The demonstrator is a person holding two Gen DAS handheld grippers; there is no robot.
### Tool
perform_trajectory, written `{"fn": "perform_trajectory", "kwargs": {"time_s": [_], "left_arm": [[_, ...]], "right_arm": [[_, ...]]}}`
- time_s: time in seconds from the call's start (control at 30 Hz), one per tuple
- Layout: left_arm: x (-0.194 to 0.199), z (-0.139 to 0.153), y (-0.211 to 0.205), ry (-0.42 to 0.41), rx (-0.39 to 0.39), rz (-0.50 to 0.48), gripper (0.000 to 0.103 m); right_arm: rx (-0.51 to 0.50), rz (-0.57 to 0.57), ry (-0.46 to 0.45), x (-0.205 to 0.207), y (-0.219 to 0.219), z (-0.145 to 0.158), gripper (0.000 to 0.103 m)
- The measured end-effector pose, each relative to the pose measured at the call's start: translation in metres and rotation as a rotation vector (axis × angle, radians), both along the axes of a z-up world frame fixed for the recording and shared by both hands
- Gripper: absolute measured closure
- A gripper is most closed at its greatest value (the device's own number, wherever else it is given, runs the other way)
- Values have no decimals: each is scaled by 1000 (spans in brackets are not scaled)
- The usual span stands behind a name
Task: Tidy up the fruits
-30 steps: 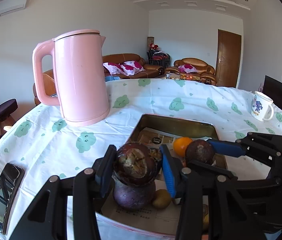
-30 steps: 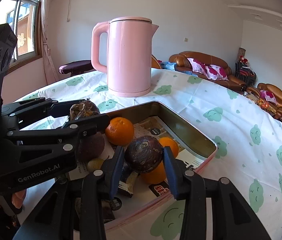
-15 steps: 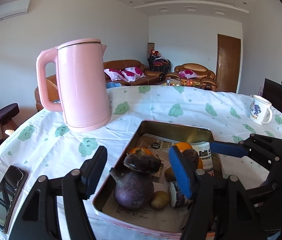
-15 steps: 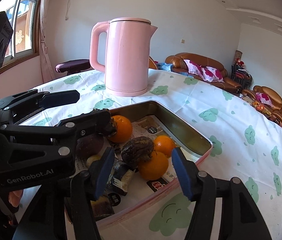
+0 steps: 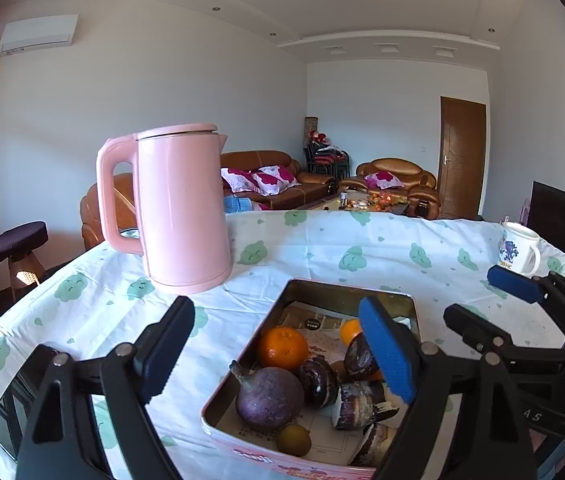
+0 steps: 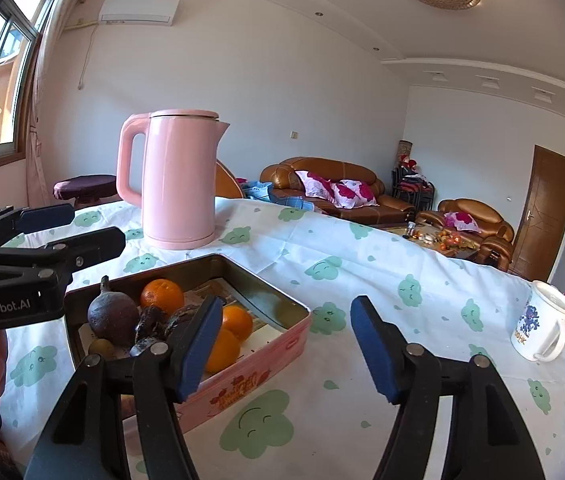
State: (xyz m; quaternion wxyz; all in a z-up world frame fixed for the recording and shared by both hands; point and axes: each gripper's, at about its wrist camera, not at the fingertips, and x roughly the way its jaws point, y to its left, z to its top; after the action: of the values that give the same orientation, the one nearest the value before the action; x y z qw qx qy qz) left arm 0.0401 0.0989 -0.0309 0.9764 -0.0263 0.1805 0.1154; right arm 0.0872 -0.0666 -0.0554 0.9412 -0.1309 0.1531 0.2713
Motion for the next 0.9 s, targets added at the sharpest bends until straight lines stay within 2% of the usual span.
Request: {"fn": "perform_trajectory", "kwargs": {"time_s": [0.3, 0.57, 0.67, 0.9], "left_arm": [[-1, 1, -5, -7, 11, -5, 10], [-2, 1, -5, -9, 11, -4, 10], [-2, 1, -6, -11, 12, -3, 9], [-2, 1, -6, -10, 12, -3, 8]], "right_arm": [[-6, -42, -24, 2, -6, -1, 31], [8, -49, -23, 2, -10, -2, 29], [15, -54, -27, 1, -11, -1, 24], [20, -52, -31, 0, -12, -1, 23]]}}
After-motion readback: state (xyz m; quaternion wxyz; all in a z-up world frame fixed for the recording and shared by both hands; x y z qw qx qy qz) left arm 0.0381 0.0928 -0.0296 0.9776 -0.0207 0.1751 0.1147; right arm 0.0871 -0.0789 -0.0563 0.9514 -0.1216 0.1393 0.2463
